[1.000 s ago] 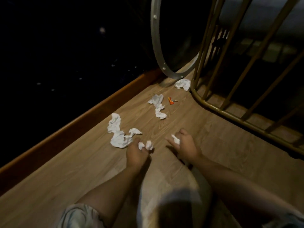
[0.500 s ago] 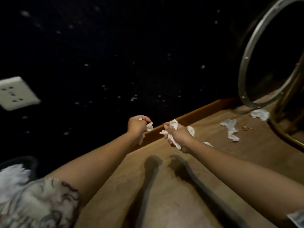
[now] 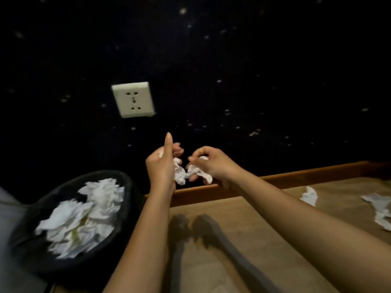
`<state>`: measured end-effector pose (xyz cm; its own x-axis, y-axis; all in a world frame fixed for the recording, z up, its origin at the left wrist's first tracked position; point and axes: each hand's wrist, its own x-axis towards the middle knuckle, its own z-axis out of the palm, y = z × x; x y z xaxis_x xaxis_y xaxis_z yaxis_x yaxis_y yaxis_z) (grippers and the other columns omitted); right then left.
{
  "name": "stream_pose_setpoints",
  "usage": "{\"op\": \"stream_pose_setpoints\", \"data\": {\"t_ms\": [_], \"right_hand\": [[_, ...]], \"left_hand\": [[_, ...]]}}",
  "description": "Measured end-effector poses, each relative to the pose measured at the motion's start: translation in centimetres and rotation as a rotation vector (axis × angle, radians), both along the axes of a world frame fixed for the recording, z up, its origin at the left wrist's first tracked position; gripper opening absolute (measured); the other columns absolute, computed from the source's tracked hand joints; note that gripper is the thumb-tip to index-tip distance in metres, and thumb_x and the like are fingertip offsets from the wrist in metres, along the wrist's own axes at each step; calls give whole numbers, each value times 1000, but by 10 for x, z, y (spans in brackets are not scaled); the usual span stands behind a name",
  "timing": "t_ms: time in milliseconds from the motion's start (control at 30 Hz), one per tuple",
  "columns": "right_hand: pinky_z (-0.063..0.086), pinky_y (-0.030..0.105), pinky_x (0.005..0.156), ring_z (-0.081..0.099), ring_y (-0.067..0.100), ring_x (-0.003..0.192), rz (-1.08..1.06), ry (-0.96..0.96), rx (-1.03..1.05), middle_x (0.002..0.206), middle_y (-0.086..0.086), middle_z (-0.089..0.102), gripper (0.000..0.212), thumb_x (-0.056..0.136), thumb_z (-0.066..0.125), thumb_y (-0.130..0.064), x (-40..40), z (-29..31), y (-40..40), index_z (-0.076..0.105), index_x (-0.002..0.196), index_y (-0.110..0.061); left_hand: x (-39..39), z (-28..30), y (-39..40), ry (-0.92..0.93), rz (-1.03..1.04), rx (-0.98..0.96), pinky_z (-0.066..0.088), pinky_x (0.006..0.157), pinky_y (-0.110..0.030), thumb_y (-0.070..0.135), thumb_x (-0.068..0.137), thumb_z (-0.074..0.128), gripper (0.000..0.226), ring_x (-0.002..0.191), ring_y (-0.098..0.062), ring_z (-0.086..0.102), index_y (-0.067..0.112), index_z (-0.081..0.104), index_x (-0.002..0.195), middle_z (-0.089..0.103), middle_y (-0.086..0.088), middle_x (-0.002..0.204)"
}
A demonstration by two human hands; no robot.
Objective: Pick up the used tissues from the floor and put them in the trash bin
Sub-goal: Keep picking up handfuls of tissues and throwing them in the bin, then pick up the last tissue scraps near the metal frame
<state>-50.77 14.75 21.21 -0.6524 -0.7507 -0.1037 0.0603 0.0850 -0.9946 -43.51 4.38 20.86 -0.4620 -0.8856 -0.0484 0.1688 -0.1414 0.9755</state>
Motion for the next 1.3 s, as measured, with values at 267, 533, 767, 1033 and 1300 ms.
{"op": "stream_pose_setpoints", "data": {"t_ms": [267,533,767,1033,1300], "right_hand": [[40,26,53,51,7,49,213,180,103,62,-1,59,26,96,55,-27,96,-27,-162,66,73,-22],[25,41,115,31,32,137,559,790,188,144,14,41,56,92,45,-8,104,-56,-232,30,146,-20],[-6,43,120,-18,19,148,589,745,88,164,0,-11,86,94,53,-52,72,-76,-208,-6,153,-37],[36,28,110,42,13,132,344,852,-107,139,1,52,42,96,56,-23,-18,-75,-130,49,137,-17],[46,37,93,61,17,104,137,1153,-1,111,0,68,25,95,54,-20,-174,-90,38,62,118,-14]], "left_hand": [[124,-18,-139,-363,421,-403,55,85,-35,54,81,67,43,87,-11,68,17,72,102,72,2,92],[167,-60,-196,-585,375,-344,42,103,-44,46,84,41,55,120,-27,53,25,50,133,59,-8,129],[152,-62,-175,-707,483,-647,42,102,-56,35,81,50,50,124,-39,51,12,59,125,60,-17,126],[63,-42,-95,-423,351,-739,51,77,-16,18,92,63,10,83,-5,66,19,67,100,69,7,88],[-112,-48,24,-572,-271,-1168,44,66,-8,27,92,60,9,78,1,59,23,67,97,63,12,87]]}}
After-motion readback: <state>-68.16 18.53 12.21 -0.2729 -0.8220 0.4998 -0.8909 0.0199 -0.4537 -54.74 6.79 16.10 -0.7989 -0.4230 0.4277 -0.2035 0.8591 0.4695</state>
